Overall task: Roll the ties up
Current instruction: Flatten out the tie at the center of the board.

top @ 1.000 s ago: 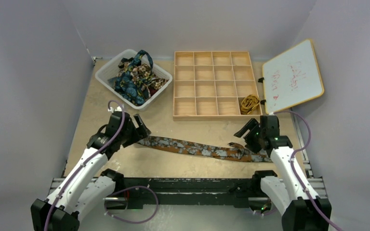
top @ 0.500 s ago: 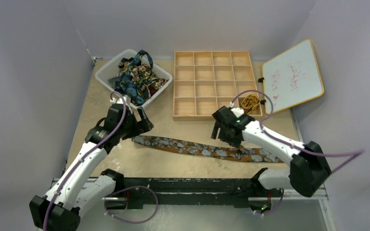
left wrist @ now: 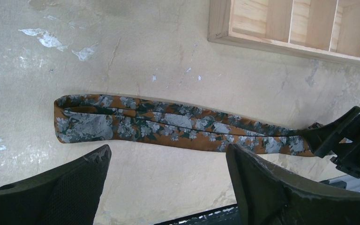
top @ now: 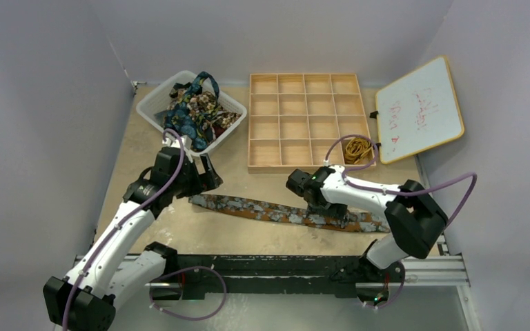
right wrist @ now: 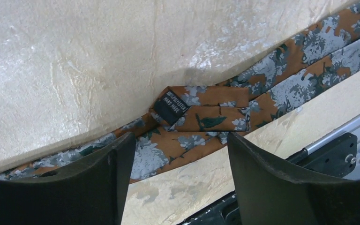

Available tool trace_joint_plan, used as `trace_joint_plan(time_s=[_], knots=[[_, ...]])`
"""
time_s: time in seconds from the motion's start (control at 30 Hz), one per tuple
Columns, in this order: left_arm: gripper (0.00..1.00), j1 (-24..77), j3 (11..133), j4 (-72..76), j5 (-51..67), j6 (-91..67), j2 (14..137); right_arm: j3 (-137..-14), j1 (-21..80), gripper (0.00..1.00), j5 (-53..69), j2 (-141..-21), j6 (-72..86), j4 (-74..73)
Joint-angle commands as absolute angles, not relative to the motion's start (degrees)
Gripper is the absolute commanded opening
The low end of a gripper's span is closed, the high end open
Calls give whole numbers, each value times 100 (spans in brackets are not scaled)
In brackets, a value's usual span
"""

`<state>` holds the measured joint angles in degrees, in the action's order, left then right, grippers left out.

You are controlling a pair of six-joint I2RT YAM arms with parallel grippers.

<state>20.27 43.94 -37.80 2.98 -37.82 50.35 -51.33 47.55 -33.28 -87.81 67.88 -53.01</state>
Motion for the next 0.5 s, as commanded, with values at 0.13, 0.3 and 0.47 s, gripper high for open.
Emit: trace_joint_plan(time_s=[0.13, 0.3, 0.47], knots=[[91, 1986, 4619, -3636, 405, -3564, 4934, -5053, 4180, 65, -3795, -8150, 7590, -5696], [91, 1986, 4688, -3619, 503, -3500, 4985, -4984, 3636, 63, -3700, -7535, 7420, -5466], [91, 1986, 4673, -3542, 612, -3519, 5007, -5077, 3596, 59, -3130, -6908, 6853, -4576]])
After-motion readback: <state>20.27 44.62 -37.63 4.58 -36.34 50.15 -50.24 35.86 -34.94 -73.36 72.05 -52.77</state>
